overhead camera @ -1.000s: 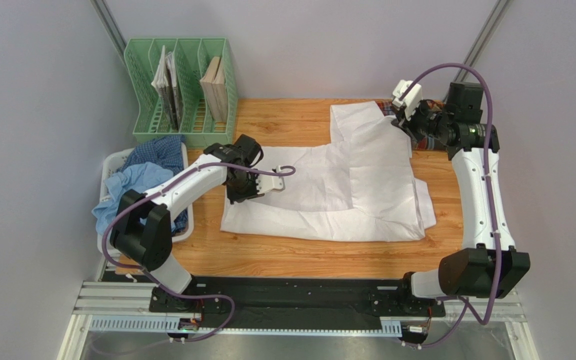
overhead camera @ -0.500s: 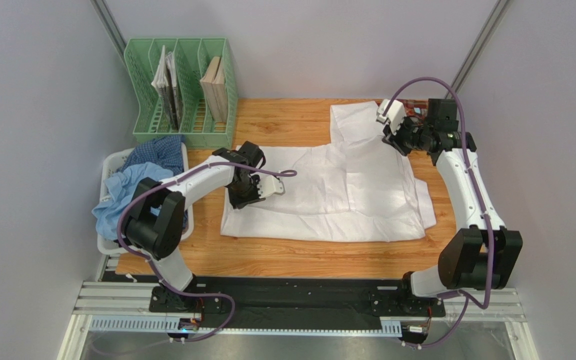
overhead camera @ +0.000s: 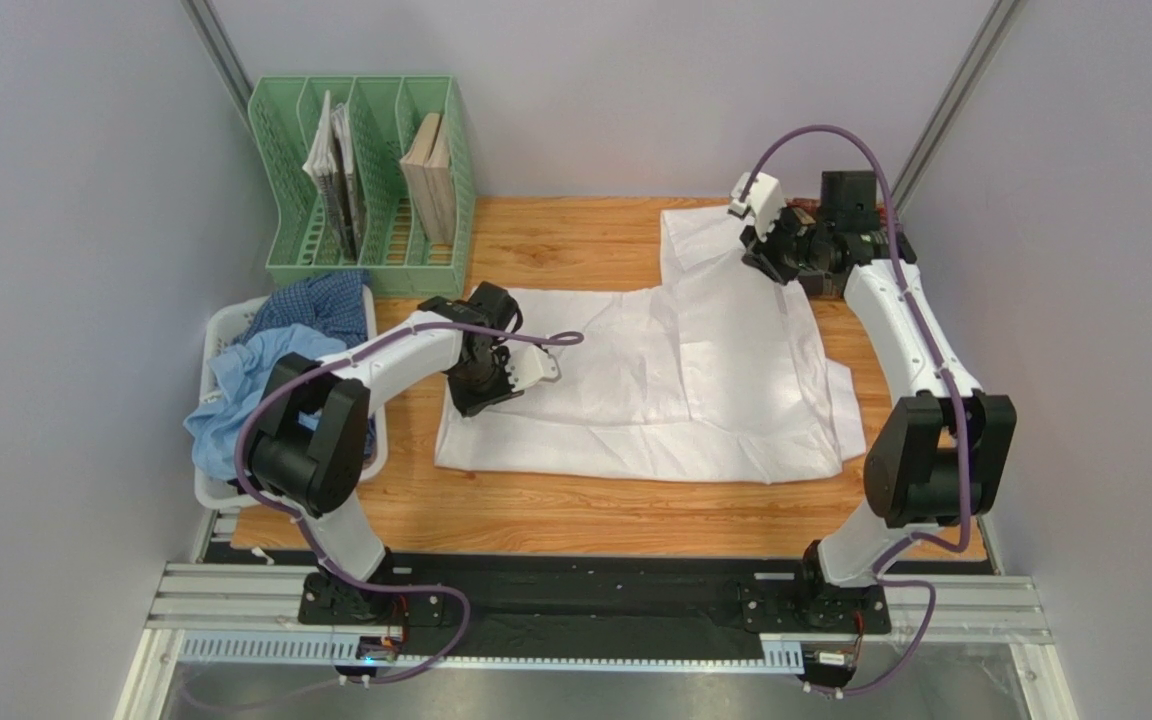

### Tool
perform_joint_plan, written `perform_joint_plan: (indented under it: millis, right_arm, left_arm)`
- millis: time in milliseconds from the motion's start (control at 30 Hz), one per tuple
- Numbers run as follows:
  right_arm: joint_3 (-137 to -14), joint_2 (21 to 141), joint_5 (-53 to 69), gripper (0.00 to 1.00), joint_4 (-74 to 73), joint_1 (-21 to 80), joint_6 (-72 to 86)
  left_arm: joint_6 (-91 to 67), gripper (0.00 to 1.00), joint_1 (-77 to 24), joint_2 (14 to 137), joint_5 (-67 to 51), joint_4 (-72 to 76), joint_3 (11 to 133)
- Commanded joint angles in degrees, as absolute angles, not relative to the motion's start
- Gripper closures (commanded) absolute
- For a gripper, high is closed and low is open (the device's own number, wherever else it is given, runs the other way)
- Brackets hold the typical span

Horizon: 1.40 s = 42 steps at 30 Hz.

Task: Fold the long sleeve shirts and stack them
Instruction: Fold the shirt

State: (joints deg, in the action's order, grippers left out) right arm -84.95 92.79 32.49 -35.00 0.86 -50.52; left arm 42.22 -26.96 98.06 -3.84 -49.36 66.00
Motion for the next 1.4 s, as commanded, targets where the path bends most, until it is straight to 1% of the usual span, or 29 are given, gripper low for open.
perform_joint_plan:
  millis: [0,33,67,100,133,167,233,267,367,400,467,500,667,767,833,867,900,1000,1033,1100,1133,1233,1367]
  right_arm:
    - [-91.39,98.32,26.65,0.56,-42.33,2.64,-48.44]
    - [-94.28,99.74,23.32,0.48,-46.54,2.38,-47.47]
    - [-100.14,101.5,23.12,0.42,-57.63,0.81,-47.98]
    - [-103.5,103.78,23.81,0.13,-63.14,-1.38,-48.42]
    - [-105.8,104.49,27.3,0.09,-67.98,-3.49,-47.99]
    - [-108.78,104.68,29.33,0.07,-76.12,-8.13,-47.9]
    - [-108.81,103.37,33.37,0.07,-82.5,-12.55,-47.98]
    - [-107.68,102.49,34.09,0.07,-87.31,-16.4,-50.08]
    - [-97.59,96.96,33.93,0.14,-90.26,-21.43,-53.42]
    - [-91.38,95.73,33.14,0.2,-90.26,-21.97,-53.79]
    - [-86.33,93.09,30.94,0.24,-89.65,-22.06,-54.05]
    - [-81.78,92.55,30.5,0.27,-89.04,-22.15,-53.44]
    - [-72.26,93.07,28.3,0.32,-81.06,-22.06,-49.58]
    - [-68.56,94.74,25.76,0.37,-77.62,-22.06,-49.04]
    - [-65.32,95.97,22.51,0.43,-74.12,-22.06,-49.04]
    - [-63.91,96.5,21.37,0.49,-72.7,-22.06,-48.87]
    - [-62.85,96.76,19.44,0.52,-71.38,-22.06,-48.52]
    - [-59.24,98.34,16.36,0.63,-66.63,-22.06,-47.82]
    - [-58.63,98.78,15.83,0.64,-64.71,-22.06,-47.38]
    - [-57.48,99.92,13.99,0.67,-62.94,-22.06,-46.59]
    - [-57.22,100.28,13.45,0.68,-61.54,-22.06,-45.97]
    - [-56.6,101.6,11.26,0.69,-61.0,-21.54,-45.62]
    - [-54.94,101.52,8.27,0.68,-62.31,-21.01,-47.01]
  left_arm:
    - [39.29,0.91,-26.02,98.44,-3.86,-48.43,65.83]
    - [38.68,0.87,-25.23,98.35,-4.39,-48.86,66.0]
    - [38.15,0.8,-24.7,97.91,-5.0,-49.3,66.27]
    - [36.67,0.75,-24.26,97.56,-5.53,-49.57,66.44]
    - [36.13,0.72,-23.13,97.04,-6.15,-49.92,66.45]
    - [35.69,0.66,-22.51,95.73,-7.11,-50.44,66.79]
    - [34.02,0.57,-21.62,94.23,-9.75,-51.76,67.23]
    - [33.67,0.55,-21.62,92.3,-10.63,-52.2,67.41]
    - [32.35,0.52,-21.62,89.57,-13.71,-53.79,67.41]
    - [32.26,0.52,-21.62,89.3,-13.97,-54.49,67.33]
    - [32.69,0.51,-21.62,89.3,-13.71,-55.02,66.54]
    - [33.04,0.51,-21.62,89.21,-13.8,-55.19,66.1]
    - [34.19,0.5,-21.62,90.52,-13.1,-54.41,63.11]
    - [34.28,0.5,-21.62,91.93,-12.13,-53.88,62.32]
    - [34.28,0.5,-21.62,92.98,-11.16,-53.79,62.14]
    - [34.28,0.5,-21.62,93.34,-10.55,-53.62,61.96]
    - [34.28,0.51,-21.62,93.77,-10.02,-53.44,61.79]
    - [34.45,0.57,-21.62,96.58,-7.3,-53.17,61.52]
    - [34.71,0.63,-21.62,97.2,-6.6,-53.17,61.52]
    - [35.42,0.7,-21.62,98.26,-4.66,-53.26,61.17]
    - [35.59,0.76,-21.62,98.96,-3.88,-53.35,61.0]
    - [36.3,0.83,-21.62,99.67,-2.03,-53.44,60.3]
    - [36.74,0.86,-21.62,99.41,-0.97,-53.7,58.8]
